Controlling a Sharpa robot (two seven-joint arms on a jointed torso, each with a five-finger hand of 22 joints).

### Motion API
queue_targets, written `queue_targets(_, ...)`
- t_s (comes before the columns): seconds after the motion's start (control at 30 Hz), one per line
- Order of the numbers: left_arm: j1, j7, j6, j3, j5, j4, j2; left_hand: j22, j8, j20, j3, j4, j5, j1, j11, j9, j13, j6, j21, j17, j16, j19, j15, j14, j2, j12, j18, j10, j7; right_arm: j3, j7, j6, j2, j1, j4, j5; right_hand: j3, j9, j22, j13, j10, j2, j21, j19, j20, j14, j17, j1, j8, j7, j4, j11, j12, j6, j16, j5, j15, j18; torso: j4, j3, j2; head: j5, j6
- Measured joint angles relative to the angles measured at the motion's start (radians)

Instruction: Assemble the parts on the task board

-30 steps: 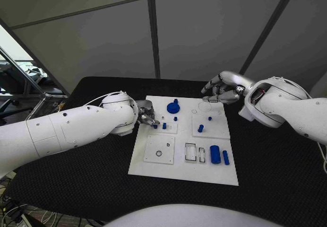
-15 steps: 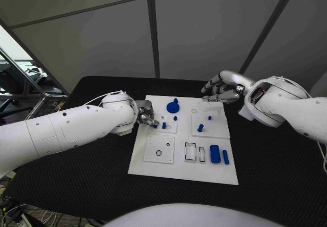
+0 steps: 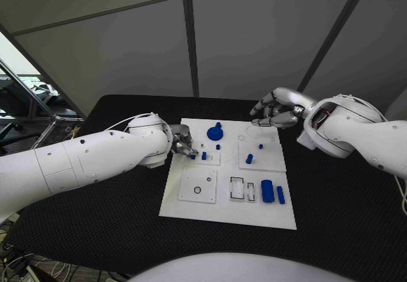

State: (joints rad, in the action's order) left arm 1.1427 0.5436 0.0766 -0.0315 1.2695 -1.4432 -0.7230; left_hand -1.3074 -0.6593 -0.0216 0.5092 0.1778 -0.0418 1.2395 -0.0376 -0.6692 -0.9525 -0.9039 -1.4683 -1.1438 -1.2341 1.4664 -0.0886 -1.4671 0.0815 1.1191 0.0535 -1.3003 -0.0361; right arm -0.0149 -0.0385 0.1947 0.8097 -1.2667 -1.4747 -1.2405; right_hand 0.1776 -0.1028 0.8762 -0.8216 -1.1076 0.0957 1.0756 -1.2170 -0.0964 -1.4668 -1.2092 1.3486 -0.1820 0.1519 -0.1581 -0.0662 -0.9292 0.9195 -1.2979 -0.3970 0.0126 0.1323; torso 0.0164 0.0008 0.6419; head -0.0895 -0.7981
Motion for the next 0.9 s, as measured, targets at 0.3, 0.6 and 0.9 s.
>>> queue_targets(0.3, 0.002, 0.004, 0.018, 0.000, 0.002, 0.012, 0.012, 0.000, -0.001, 0.000, 0.003, 0.003, 0.001, 0.000, -0.001, -0.002, -0.004, -0.002, 0.000, 0.000, 0.000, 0.000, -0.002, 0.002, 0.000, 0.000, 0.000, -0.005, -0.002, 0.000, 0.000, 0.000, 0.001, 0.000, -0.001, 0.000, 0.000, 0.000, 0.000, 0.000, 0.000, 0.000, 0.000, 0.000, 0.000, 0.000, 0.000, 0.000, 0.000, 0.000, 0.000, 0.000, 0.000, 0.000, 0.000, 0.000, 0.000, 0.000, -0.0005, 0.0000, 0.000, 0.004, -0.005)
queue_targets(0.6, 0.003, 0.008, 0.033, 0.002, 0.001, 0.022, 0.021, 0.000, -0.001, 0.000, 0.010, 0.010, -0.003, 0.000, -0.001, -0.002, -0.005, -0.002, 0.000, 0.000, 0.000, 0.000, -0.002, 0.002, 0.000, 0.000, 0.000, -0.005, -0.002, 0.000, 0.000, -0.001, 0.002, 0.000, -0.002, 0.000, 0.000, 0.000, 0.000, 0.000, 0.000, 0.000, 0.000, 0.000, 0.000, 0.000, 0.000, 0.000, 0.000, 0.000, 0.000, 0.000, 0.000, 0.000, 0.000, 0.000, 0.000, 0.000, -0.0004, -0.0001, -0.001, 0.005, -0.006)
queue_targets(0.9, 0.002, 0.010, 0.023, 0.004, -0.008, 0.030, 0.023, 0.000, -0.009, 0.000, 0.073, -0.034, -0.006, -0.134, -0.002, -0.008, 0.010, -0.015, 0.000, -0.001, 0.000, 0.000, -0.002, 0.003, 0.032, -0.008, 0.000, -0.005, 0.007, 0.000, 0.000, -0.001, 0.003, 0.000, -0.002, 0.000, 0.000, 0.000, 0.000, 0.004, 0.000, 0.000, -0.004, 0.000, 0.000, 0.000, 0.001, 0.000, 0.000, 0.000, 0.000, 0.000, 0.000, 0.000, 0.005, 0.000, 0.000, 0.000, 0.0002, -0.0001, -0.001, 0.006, -0.004)
